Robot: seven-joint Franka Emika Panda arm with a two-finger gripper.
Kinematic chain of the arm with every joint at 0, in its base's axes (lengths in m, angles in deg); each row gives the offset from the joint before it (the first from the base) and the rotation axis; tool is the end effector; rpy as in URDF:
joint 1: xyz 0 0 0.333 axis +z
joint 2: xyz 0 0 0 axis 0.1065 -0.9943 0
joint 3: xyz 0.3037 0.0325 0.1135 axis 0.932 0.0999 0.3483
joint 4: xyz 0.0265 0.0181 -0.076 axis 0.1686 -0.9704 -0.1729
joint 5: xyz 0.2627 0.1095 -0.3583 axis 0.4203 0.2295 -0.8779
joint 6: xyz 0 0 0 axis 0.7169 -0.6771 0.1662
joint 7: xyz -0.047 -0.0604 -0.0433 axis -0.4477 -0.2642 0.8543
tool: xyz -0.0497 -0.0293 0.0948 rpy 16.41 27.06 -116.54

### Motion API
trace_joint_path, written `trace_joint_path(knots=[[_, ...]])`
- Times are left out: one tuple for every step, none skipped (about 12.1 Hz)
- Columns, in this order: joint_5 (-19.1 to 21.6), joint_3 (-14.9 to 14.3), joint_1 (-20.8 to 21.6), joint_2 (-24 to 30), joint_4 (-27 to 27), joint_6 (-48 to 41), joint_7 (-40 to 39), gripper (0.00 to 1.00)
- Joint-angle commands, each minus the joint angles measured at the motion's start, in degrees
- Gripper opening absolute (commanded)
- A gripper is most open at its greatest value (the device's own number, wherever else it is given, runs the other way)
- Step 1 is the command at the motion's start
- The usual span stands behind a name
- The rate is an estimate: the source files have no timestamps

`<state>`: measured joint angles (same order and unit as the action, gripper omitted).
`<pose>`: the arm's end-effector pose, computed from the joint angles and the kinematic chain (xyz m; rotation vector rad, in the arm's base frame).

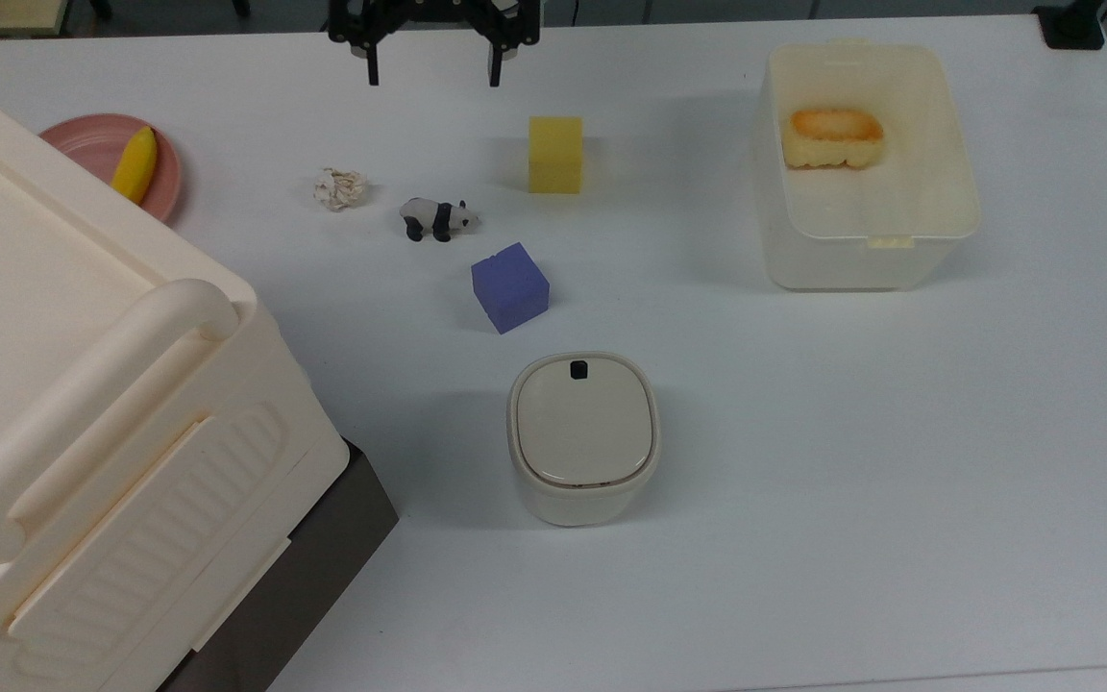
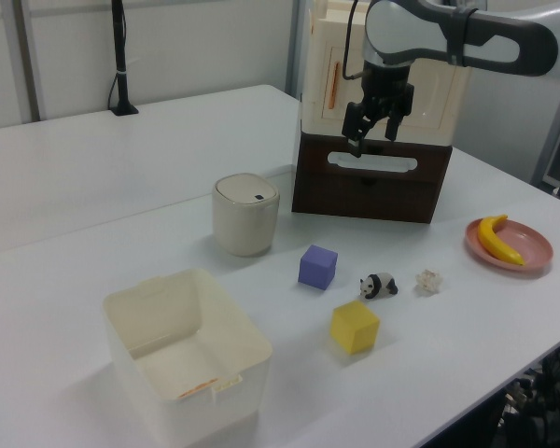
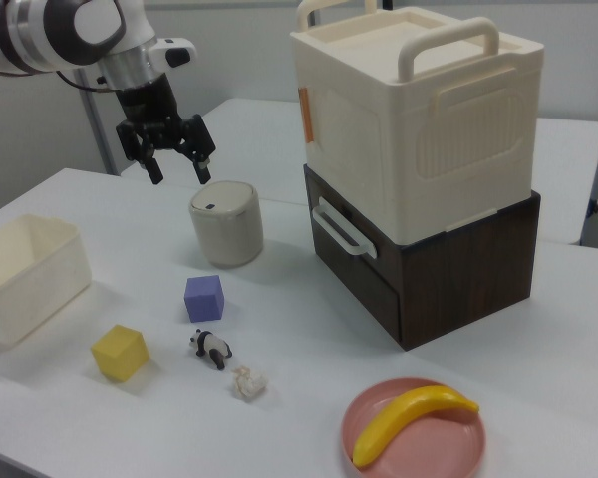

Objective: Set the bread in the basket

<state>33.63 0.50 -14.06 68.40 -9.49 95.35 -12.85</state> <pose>0.6393 0.0211 0.6004 3.0033 0.1734 0.1006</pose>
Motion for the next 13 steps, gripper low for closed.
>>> trace_joint_path(knots=[[0.30, -1.47, 0.21, 4.10, -0.89, -5.48, 1.33, 1.00], [0.56, -1.38, 0.64, 5.33, -0.98, -6.54, 1.16, 1.00], [1.34, -1.29, 1.17, 5.95, -0.98, -7.69, 1.15, 1.00], [1.53, -1.29, 1.43, 6.31, -1.06, -7.96, 1.42, 1.00], [1.53, -1.29, 1.52, 6.40, -1.06, -8.31, 1.68, 1.00], [1.53, -1.29, 1.35, 6.40, -1.06, -8.14, 1.77, 1.00], [1.27, -1.46, 1.26, 6.40, -1.06, -7.88, 1.68, 1.00], [0.74, -1.47, 1.00, 6.31, -1.24, -7.70, 1.51, 1.00], [0.65, -1.55, 0.74, 6.14, -1.41, -7.09, 1.59, 1.00], [0.74, -1.64, 0.65, 6.14, -1.42, -6.82, 1.68, 1.00], [0.74, -1.73, 0.65, 6.14, -1.42, -6.82, 1.86, 1.00], [1.00, -1.73, 0.65, 6.14, -1.42, -6.82, 1.86, 1.00], [1.26, -1.64, 0.65, 6.14, -1.33, -6.91, 1.86, 1.00]])
